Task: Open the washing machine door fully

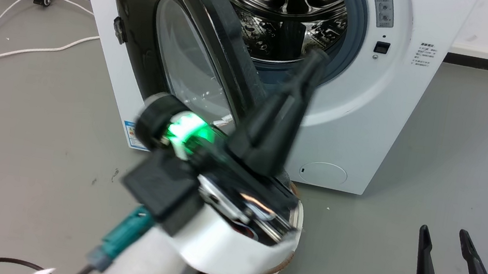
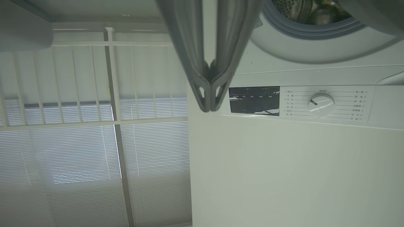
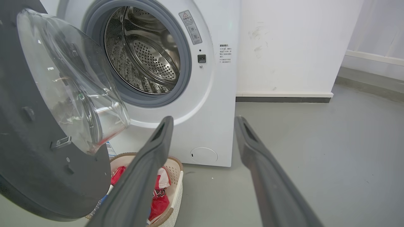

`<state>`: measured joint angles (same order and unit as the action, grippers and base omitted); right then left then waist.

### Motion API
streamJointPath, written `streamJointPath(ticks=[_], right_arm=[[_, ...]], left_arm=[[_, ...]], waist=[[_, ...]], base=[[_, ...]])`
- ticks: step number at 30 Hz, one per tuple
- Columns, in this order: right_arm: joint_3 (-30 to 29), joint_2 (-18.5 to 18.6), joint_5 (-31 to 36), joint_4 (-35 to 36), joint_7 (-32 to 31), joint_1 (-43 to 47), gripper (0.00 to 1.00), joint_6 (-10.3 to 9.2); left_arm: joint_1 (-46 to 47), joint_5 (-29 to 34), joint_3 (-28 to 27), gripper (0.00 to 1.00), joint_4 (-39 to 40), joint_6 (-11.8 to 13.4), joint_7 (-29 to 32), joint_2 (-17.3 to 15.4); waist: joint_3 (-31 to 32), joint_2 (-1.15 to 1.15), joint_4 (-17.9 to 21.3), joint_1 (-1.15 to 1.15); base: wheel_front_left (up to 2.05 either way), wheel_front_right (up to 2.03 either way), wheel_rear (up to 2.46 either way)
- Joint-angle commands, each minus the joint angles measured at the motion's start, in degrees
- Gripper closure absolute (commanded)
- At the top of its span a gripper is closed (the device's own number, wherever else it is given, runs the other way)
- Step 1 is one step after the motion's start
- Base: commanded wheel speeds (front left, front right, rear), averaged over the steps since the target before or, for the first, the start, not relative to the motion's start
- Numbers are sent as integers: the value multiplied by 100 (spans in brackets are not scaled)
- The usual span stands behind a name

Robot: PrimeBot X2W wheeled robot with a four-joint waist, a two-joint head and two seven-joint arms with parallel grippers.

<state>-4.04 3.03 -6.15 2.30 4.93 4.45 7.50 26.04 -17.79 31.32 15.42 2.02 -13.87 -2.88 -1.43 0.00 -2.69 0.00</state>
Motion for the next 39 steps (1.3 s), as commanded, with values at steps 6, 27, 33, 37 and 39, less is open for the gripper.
streamJointPath(ticks=[6, 27, 33, 37, 39], right_arm=[[-39, -22, -43, -22, -2, 38, 0, -1], [-66, -22, -181, -39, -73, -17, 0, -1], [-100, -22, -232, -95, -38, -36, 0, -1], [-107, -22, -270, -121, -19, -49, 0, -1], [-103, -22, -293, -130, -15, -60, 0, -1]], left_arm=[[-262, -278, 705, 100, -195, -111, 494, -3], [-863, -919, 1514, 100, -2023, -318, 1190, -133], [-646, -986, 1357, 100, -2575, -160, 1015, -88], [-568, -1045, 1258, 100, -2823, -55, 939, -75], [-545, -1059, 1213, 100, -2931, -6, 908, -70]], waist=[[-22, 0, -16, 0], [-137, 0, 64, 0], [-165, 0, 101, 0], [-166, 0, 99, 0], [-161, 0, 95, 0]], base=[[0, 0, 0], [0, 0, 0], [0, 0, 0], [0, 0, 0], [0, 0, 0]])
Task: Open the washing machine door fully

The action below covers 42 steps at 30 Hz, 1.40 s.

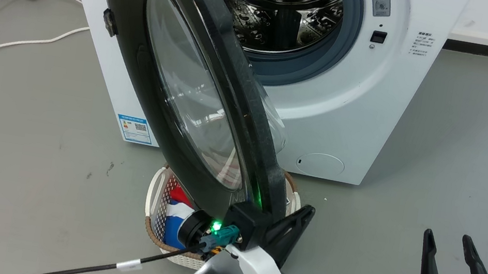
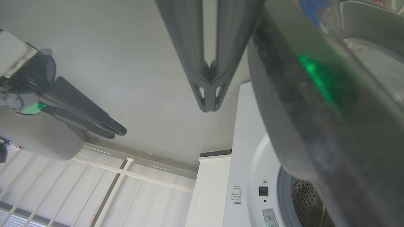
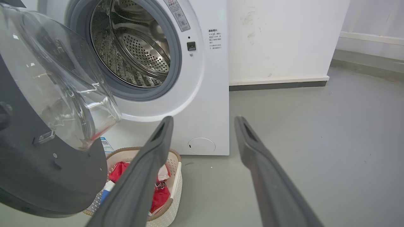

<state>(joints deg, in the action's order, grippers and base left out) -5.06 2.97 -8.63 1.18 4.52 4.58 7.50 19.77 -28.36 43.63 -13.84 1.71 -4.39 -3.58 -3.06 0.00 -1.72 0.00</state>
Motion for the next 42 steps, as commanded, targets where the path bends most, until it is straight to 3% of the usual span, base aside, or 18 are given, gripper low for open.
streamJointPath(ticks=[1, 13, 30, 42], right_arm=[[5, -16, -55, -19, 29, -78, 0, -1], [-27, -17, -133, -54, 22, -39, 0, -1], [-101, -16, -164, -66, -17, 52, 0, -1], [-136, -15, -103, -138, -80, 35, 0, -1]], left_arm=[[81, -20, -39, 100, -49, 46, -45, 1], [-45, -36, -201, 100, -124, 297, -250, -133], [-657, 75, -323, 100, 881, 843, -198, -650], [-1047, 304, -161, 100, 1585, 1070, -282, -892]], waist=[[1, 0, -3, 0], [8, 0, -75, 0], [84, 0, -401, 0], [106, 0, -864, 0]], base=[[0, 0, 0], [0, 0, 0], [0, 0, 0], [0, 0, 0]])
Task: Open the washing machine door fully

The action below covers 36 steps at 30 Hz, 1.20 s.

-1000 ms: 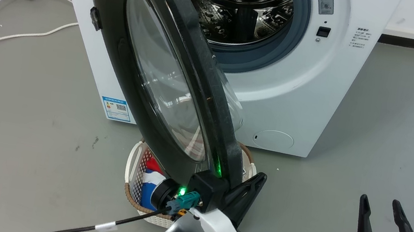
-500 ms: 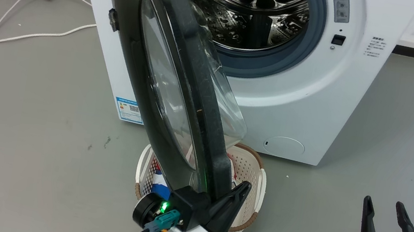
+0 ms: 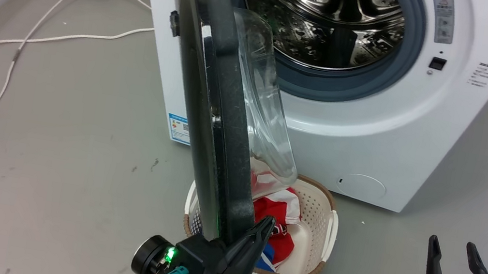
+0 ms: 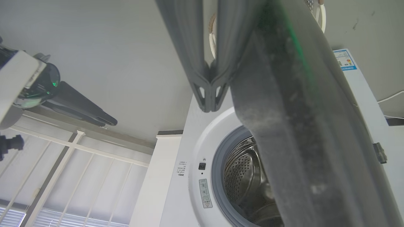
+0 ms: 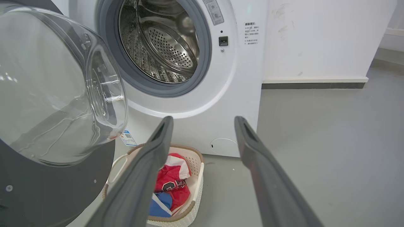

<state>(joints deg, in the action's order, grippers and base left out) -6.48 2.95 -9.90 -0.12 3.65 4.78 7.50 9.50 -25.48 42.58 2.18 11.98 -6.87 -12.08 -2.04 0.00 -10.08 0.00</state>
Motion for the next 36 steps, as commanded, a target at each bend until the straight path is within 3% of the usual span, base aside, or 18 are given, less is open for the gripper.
streamJointPath(ticks=[1, 20, 28, 36], right_arm=[[-2, -13, 20, -23, -1, 16, 0, -1], [-87, -11, -12, -121, -23, -107, 0, -2], [-72, -11, 6, -108, -4, -175, 0, -2], [-48, -10, 87, 37, -53, -263, 0, -2]], left_arm=[[-55, 32, -43, 100, 25, 53, -33, -64], [-445, -99, -341, 100, 439, 483, 2, -334], [-468, -259, -904, 100, 422, 768, -160, -552], [-331, -617, -1728, 100, 48, 784, -418, -918]], waist=[[13, 0, -74, 0], [-38, 0, -859, 0], [-138, 0, -961, 0], [-317, 0, -919, 0]], base=[[0, 0, 0], [0, 0, 0], [0, 0, 0], [0, 0, 0]])
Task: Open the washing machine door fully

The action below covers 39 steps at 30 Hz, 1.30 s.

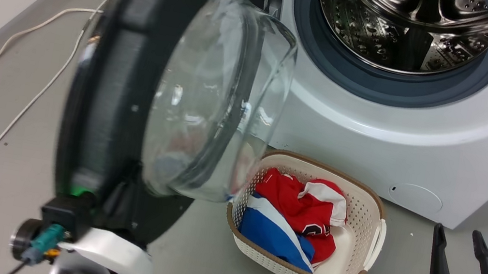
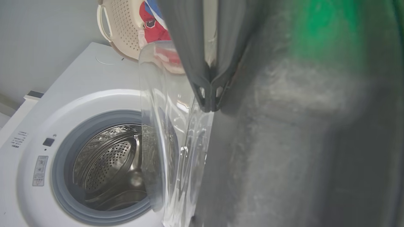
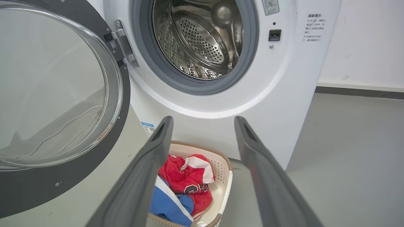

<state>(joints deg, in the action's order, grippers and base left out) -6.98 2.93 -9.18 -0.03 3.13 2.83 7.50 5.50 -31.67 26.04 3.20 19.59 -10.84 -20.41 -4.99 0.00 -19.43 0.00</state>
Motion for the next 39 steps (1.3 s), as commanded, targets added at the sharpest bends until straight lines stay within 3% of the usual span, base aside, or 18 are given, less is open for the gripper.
streamJointPath(ticks=[1, 17, 24, 39], right_arm=[[5, -8, 17, 49, -7, -74, 0, -2], [-28, -9, 230, 413, -215, -312, 0, -2], [-45, -9, 294, 492, -267, -432, 0, -2], [4, -9, 257, 367, -249, -460, 0, -2]], left_arm=[[76, -67, -197, 100, -137, 36, -55, -120], [574, -869, -1688, 100, -1588, -636, -399, -584], [857, -942, -2165, 100, -2154, -896, -440, -612], [1004, -128, -3286, 100, -2737, -1470, -448, -196]], waist=[[-48, 0, 36, 0], [-633, 0, 361, 0], [-833, 0, 420, 0], [-735, 0, 456, 0]], base=[[0, 0, 0], [0, 0, 0], [0, 0, 0], [0, 0, 0]])
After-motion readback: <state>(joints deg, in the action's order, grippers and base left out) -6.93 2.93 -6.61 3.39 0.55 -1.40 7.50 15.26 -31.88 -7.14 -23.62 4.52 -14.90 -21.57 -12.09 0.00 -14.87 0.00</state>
